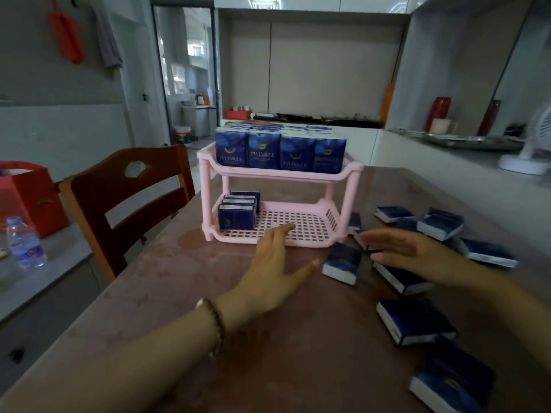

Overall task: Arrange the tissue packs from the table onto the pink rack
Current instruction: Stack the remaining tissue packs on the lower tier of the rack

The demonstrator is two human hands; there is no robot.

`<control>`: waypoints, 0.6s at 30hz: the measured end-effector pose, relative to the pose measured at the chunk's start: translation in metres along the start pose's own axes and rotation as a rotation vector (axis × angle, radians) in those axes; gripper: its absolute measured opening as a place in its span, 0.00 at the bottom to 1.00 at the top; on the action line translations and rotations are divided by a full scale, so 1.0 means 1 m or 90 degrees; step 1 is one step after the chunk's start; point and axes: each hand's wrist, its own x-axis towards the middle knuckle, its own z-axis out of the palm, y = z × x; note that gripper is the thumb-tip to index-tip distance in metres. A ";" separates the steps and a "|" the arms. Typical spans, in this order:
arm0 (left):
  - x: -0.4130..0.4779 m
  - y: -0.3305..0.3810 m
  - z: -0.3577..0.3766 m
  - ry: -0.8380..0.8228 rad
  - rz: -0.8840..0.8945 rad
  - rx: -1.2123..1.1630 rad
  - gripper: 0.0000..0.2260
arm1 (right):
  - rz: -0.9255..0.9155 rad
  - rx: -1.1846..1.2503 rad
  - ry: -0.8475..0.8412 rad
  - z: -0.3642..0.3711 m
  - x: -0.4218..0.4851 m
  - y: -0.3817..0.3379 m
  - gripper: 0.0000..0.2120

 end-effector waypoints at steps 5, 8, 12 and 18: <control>0.024 0.013 0.057 -0.032 -0.078 0.037 0.27 | 0.055 -0.071 -0.015 -0.018 -0.038 0.009 0.16; 0.039 0.014 0.070 -0.028 -0.086 0.090 0.21 | 0.073 -0.186 -0.115 -0.028 -0.047 0.001 0.18; 0.046 0.014 0.072 -0.056 -0.095 0.057 0.18 | 0.080 -0.327 -0.212 -0.028 -0.050 0.001 0.21; 0.030 0.032 0.057 -0.207 -0.004 -0.183 0.16 | 0.076 -0.281 -0.218 -0.026 -0.052 0.002 0.18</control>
